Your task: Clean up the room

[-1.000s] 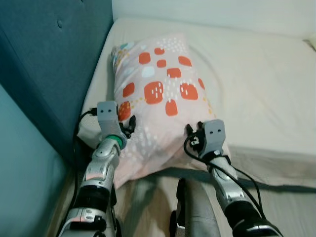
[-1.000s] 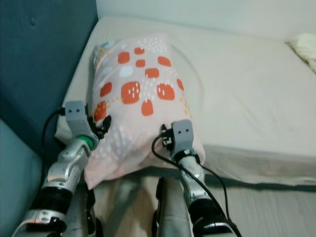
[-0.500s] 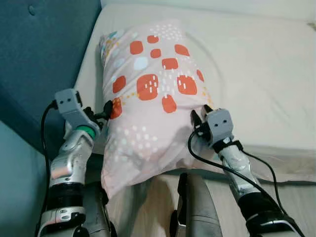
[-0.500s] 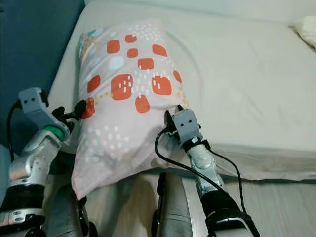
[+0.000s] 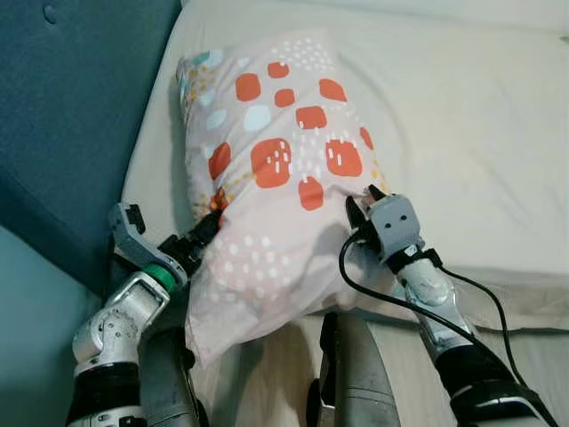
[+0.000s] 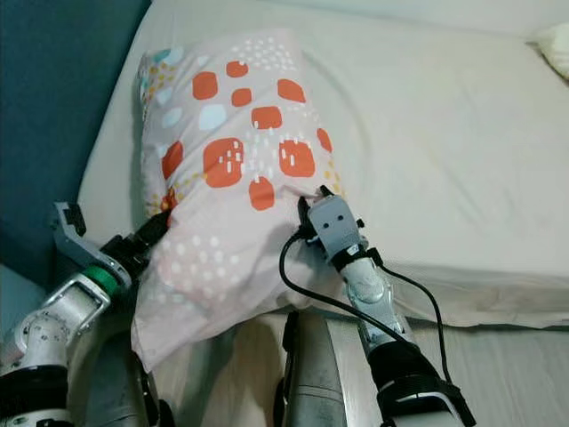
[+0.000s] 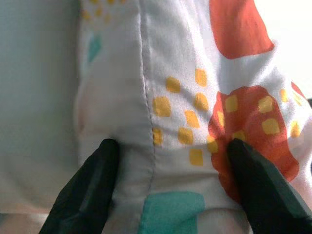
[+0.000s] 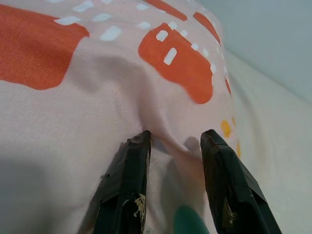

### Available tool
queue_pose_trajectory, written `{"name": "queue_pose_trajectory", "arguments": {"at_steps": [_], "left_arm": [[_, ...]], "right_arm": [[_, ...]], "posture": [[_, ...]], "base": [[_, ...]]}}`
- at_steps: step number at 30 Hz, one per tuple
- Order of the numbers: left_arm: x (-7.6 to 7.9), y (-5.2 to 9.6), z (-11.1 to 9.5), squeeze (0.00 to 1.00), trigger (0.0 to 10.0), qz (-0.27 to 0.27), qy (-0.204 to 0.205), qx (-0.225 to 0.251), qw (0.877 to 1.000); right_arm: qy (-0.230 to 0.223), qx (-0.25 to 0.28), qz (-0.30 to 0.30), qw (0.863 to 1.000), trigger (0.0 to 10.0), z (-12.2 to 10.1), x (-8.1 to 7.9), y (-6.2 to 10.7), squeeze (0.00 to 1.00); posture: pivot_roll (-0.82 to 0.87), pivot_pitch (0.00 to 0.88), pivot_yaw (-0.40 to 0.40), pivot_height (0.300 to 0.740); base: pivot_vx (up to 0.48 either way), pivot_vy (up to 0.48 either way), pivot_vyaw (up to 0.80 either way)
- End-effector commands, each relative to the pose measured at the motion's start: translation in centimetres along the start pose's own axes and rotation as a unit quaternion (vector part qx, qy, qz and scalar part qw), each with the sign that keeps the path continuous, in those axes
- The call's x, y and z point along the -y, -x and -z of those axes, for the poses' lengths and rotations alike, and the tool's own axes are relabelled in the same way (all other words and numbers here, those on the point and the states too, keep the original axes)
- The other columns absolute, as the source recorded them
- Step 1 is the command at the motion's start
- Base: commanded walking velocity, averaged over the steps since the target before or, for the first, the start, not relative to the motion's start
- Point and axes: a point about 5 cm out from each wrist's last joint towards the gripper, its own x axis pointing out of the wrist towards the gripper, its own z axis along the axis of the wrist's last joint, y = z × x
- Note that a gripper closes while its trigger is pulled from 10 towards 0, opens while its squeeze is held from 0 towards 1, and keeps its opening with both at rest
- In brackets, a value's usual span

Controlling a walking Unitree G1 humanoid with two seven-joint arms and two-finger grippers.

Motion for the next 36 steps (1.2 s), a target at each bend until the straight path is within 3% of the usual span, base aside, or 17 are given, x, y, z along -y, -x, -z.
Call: {"name": "queue_pose_trajectory", "arguments": {"at_steps": [1, 3, 4, 8, 15, 16, 18, 22, 36], "left_arm": [[0.7, -0.4, 1.2, 1.00, 10.0, 0.021, 0.005, -0.029, 0.999], [1.5, -1.0, 1.5, 1.00, 10.0, 0.040, 0.010, -0.033, 0.999], [2.6, -2.0, 1.8, 0.00, 10.0, 0.061, 0.018, -0.037, 0.997], [5.4, -4.1, 2.2, 0.00, 10.0, 0.103, 0.026, -0.043, 0.993], [6.4, -4.7, 2.2, 0.00, 10.0, 0.114, 0.029, -0.047, 0.992], [6.9, -5.0, 3.0, 0.00, 0.0, 0.092, -0.008, -0.086, 0.992], [6.9, -5.0, 3.0, 0.00, 0.0, 0.092, -0.008, -0.086, 0.992], [6.4, -4.4, 4.1, 0.00, 0.0, 0.055, -0.058, -0.148, 0.986], [7.0, -4.2, 2.7, 0.00, 0.0, 0.023, -0.091, -0.130, 0.987]], "right_arm": [[0.003, -0.017, -0.004, 1.000, 10.0, 0.6, -0.1, 0.5, 0.00], [0.002, -0.019, -0.005, 1.000, 10.0, 0.7, -0.2, 0.6, 0.00], [0.000, -0.021, -0.007, 1.000, 10.0, 0.8, -0.4, 0.6, 0.00], [-0.004, -0.025, -0.011, 1.000, 10.0, 0.9, -0.8, 0.6, 0.00], [-0.005, -0.026, -0.011, 1.000, 10.0, 0.9, -0.9, 0.6, 0.00], [-0.006, -0.028, -0.011, 1.000, 10.0, 1.0, -1.1, 0.6, 0.00], [-0.006, -0.028, -0.011, 1.000, 10.0, 1.0, -1.1, 0.6, 0.00], [-0.007, -0.030, -0.009, 0.999, 10.0, 1.2, -1.2, 0.7, 0.00], [-0.004, -0.033, -0.006, 0.999, 10.0, 1.3, -1.1, 0.7, 0.00]], "posture": [[-0.05, 0.084, -0.031, 0.531], [-0.05, 0.084, -0.031, 0.531], [-0.06, 0.081, -0.033, 0.531], [-0.06, 0.076, -0.031, 0.531], [-0.06, 0.075, -0.030, 0.531], [-0.06, 0.062, -0.014, 0.531], [-0.06, 0.062, -0.014, 0.531], [-0.06, 0.054, -0.007, 0.531], [-0.05, 0.041, -0.005, 0.531]], "base": [[0.000, 0.000, 0.00], [0.000, 0.000, 0.00], [0.000, 0.000, 0.00], [0.000, 0.000, 0.00], [0.000, 0.000, 0.00], [0.000, 0.000, 0.00], [0.000, 0.000, 0.00], [0.000, 0.000, 0.00], [0.000, 0.000, 0.00]]}}
